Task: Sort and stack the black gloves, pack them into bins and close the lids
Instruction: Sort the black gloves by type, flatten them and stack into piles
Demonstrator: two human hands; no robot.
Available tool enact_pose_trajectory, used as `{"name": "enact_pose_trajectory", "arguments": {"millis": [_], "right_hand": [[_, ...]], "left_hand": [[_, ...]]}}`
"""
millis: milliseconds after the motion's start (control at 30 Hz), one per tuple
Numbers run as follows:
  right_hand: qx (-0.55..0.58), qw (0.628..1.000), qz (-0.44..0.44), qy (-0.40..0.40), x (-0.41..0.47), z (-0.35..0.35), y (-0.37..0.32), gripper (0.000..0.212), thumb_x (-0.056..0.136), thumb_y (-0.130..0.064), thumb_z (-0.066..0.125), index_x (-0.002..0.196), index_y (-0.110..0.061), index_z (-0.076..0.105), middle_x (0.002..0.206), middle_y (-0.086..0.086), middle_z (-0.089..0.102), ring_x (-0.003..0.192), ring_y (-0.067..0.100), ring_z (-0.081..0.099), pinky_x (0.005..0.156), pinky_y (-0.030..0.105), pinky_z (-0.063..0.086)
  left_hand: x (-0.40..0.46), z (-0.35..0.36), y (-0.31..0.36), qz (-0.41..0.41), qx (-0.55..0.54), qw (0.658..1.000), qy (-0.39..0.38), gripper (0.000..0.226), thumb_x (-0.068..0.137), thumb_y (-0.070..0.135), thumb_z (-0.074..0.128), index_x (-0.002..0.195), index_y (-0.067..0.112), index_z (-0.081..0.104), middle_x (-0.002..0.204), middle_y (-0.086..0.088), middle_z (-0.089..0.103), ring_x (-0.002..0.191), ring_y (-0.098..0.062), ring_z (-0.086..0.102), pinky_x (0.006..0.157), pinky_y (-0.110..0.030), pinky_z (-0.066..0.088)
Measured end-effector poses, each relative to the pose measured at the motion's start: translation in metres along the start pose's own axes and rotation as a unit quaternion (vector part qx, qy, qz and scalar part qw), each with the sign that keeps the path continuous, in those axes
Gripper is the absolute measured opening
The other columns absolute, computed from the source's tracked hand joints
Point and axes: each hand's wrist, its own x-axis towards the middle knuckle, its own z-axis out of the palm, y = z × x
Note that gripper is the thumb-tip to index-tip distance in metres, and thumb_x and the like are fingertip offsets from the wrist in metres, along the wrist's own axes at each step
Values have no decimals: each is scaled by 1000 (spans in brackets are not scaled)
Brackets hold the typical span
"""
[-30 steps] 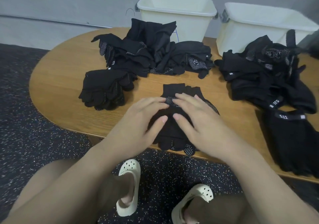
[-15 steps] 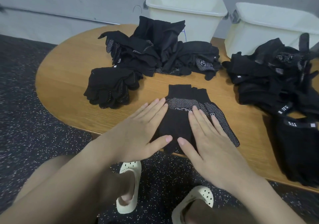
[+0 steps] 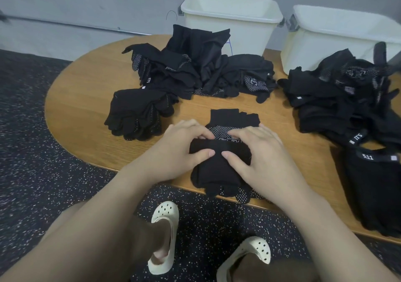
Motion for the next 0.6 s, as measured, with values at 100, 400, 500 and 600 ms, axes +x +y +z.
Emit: {"name": "enact_pose_trajectory", "arguments": {"millis": [100,400,500,600], "right_hand": [[9,1000,2,-25,4,2,-2,42,93,-39,69,130,-21,65,118,-8,69,118,16,60,125,37,22],[37,998,0,-55,10,2,-1,47,91,-36,68,136,-24,61,101,-19,50,112,12,52,121,33,23],[45,997,7,-62,11,3,2,35,91,-41,66,121,-24,68,100,-17,53,107,10,48,110,34,34],[72,996,14,-48,11,-4,4,14,88,-43,67,92,-29,65,91,-17,59,97,10,51,94,36,43]], "left_hand": [[6,-3,-1,-26,-46,998,-20,27,89,34,78,115,28,72,105,14,59,103,-3,53,103,-36,42],[8,-9,3,-66,-82,994,-32,18,85,31,82,94,25,68,89,15,57,81,8,51,70,-10,34],[5,-10,6,-54,-100,993,-17,14,87,26,81,91,23,68,85,15,64,79,8,56,69,-10,37],[1,-11,8,-49,-140,989,-5,12,87,24,81,89,25,69,90,13,74,88,1,66,78,-16,48]]}}
